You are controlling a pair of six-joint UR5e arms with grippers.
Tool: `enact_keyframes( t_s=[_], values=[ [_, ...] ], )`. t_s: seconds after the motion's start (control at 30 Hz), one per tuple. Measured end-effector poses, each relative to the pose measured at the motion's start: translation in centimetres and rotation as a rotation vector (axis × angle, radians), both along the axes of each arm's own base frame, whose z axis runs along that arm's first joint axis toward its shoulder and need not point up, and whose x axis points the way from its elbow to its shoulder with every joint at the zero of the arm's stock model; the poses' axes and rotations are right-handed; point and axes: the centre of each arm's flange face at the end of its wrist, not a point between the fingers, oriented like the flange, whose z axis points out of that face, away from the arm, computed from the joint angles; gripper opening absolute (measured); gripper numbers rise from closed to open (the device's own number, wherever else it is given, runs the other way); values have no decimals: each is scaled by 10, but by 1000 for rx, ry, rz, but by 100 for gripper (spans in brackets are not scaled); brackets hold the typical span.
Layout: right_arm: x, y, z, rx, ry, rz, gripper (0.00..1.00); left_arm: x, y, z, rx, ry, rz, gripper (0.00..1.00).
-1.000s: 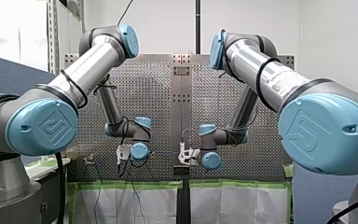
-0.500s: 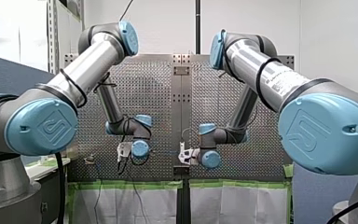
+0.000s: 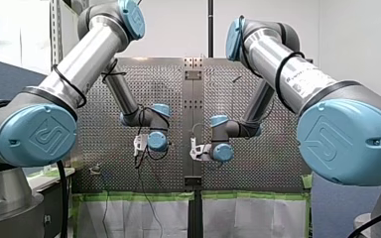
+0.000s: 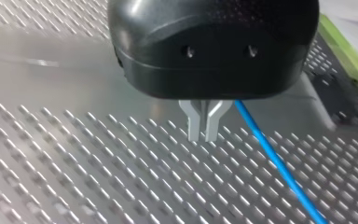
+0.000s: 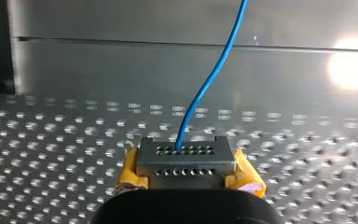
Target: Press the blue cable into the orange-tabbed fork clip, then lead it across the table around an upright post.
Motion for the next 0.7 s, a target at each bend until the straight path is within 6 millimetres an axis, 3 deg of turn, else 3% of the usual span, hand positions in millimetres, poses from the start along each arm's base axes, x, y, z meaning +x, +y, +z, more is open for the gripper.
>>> enact_keyframes(
  t_s=[0.37,0.7],
  values=[
    [-3,0,61,2,-2,-3,0,-29,-40,58,-55,-74,-35,0],
    [-10,5,128,0,-6,-5,0,-38,-42,112,-127,-118,-36,0]
  ],
)
